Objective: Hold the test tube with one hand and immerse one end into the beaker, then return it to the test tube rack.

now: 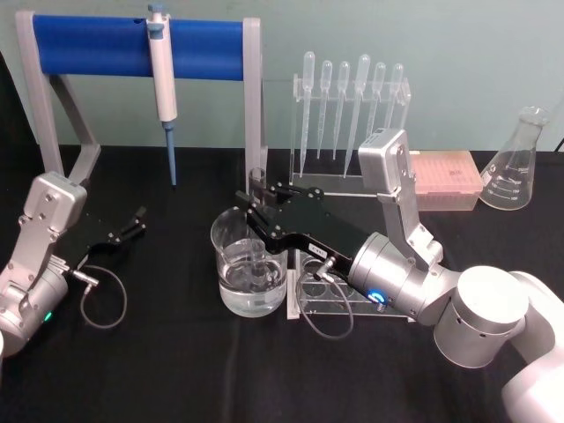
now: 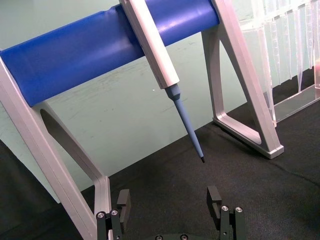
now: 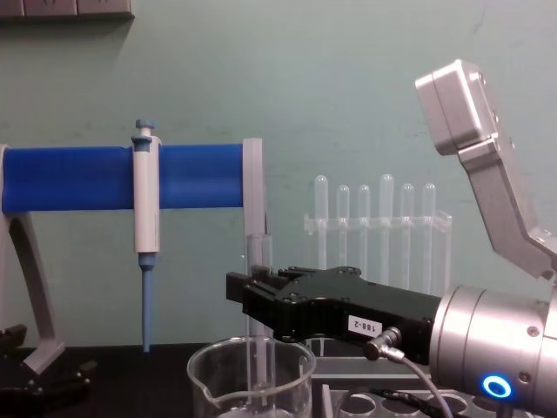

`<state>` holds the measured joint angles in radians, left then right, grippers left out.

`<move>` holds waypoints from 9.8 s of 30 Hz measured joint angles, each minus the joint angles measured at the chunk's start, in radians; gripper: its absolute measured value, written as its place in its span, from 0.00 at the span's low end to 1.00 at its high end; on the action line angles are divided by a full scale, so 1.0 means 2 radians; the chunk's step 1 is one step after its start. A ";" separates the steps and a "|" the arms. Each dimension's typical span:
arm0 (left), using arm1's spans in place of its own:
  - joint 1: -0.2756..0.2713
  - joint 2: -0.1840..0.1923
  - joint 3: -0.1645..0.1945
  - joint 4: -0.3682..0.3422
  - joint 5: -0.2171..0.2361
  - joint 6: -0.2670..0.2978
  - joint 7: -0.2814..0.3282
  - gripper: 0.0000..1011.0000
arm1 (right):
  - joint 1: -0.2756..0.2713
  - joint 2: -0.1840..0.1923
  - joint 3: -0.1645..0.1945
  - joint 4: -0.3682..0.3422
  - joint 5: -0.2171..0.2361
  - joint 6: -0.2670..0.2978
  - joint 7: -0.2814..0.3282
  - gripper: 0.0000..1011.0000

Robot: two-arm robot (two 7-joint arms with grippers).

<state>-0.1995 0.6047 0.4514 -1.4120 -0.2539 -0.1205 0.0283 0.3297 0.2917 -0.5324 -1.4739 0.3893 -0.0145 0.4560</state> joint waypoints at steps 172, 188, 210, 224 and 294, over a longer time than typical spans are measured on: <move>0.000 0.000 0.000 0.000 0.000 0.000 0.000 0.99 | 0.000 0.000 0.000 0.000 0.000 0.000 0.000 0.22; 0.000 0.000 0.000 0.000 0.000 0.000 0.000 0.99 | 0.000 0.000 0.000 0.000 0.000 0.000 0.000 0.22; 0.000 0.000 0.000 0.000 0.000 0.000 0.000 0.99 | 0.000 0.000 0.000 0.000 0.000 0.000 0.000 0.22; 0.000 0.000 0.000 0.000 0.000 0.000 0.000 0.99 | 0.000 0.000 0.000 0.000 0.000 0.000 0.000 0.22; 0.000 0.000 0.000 0.000 0.000 0.000 0.000 0.99 | -0.110 0.104 0.114 -0.160 0.053 0.027 -0.035 0.22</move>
<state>-0.1996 0.6047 0.4514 -1.4120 -0.2540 -0.1205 0.0283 0.1103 0.4998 -0.3047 -1.7931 0.4944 0.0393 0.3852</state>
